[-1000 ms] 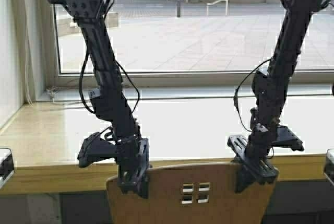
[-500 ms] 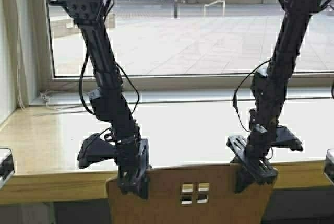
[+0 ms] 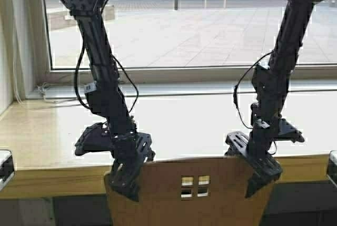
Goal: Push the chairs under the table
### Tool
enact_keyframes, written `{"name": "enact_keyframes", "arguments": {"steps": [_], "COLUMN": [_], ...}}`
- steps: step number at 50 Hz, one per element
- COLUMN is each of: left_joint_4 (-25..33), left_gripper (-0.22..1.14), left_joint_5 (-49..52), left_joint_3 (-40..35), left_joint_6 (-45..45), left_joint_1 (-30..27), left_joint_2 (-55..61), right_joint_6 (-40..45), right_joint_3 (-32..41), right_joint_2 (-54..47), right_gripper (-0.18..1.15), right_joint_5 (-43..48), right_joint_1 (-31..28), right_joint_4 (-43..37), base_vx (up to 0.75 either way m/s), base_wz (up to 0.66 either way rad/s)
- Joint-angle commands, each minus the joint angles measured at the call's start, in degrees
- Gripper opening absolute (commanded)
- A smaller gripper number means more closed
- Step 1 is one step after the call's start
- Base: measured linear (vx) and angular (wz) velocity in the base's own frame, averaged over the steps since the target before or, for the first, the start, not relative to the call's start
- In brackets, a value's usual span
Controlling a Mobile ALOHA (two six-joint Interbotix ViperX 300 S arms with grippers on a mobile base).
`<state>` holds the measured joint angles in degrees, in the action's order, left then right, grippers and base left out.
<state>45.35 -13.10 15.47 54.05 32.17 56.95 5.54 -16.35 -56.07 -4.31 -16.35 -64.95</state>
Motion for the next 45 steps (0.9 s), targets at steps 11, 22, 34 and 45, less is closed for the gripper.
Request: {"name": "enact_keyframes", "arguments": {"steps": [11,22,34,45], "left_joint_4": [-1.1,-8.7,-12.0,-13.4], "left_gripper": [1.0,1.0,1.0,1.0], "left_joint_5": [0.3,-1.1,0.3,11.3], "left_joint_3": [6.1,14.5,25.4,30.1], "left_joint_6": [-1.1,-13.7,-34.0,-53.0], "left_joint_1": [-1.0,-1.1,-1.1,-1.1], "left_joint_2": [-13.5,-27.7,-48.8,-68.5], "right_joint_6": [-0.2,-0.3,-0.3,-0.7], "right_joint_3": [-7.4,-17.2,-25.8,-30.7], "right_joint_2": [14.6,30.8,50.4,67.7], "right_gripper": [0.94,0.94,0.94,0.94], "right_joint_5": [4.0,11.1,15.6,15.4], "right_joint_1": [-0.4,-0.4,-0.4,-0.1], "right_joint_4": [0.8,8.7,24.3,36.4], "base_vx": [0.01,0.02,0.0,-0.02], "base_wz": [0.01,0.02,0.02,0.12]}}
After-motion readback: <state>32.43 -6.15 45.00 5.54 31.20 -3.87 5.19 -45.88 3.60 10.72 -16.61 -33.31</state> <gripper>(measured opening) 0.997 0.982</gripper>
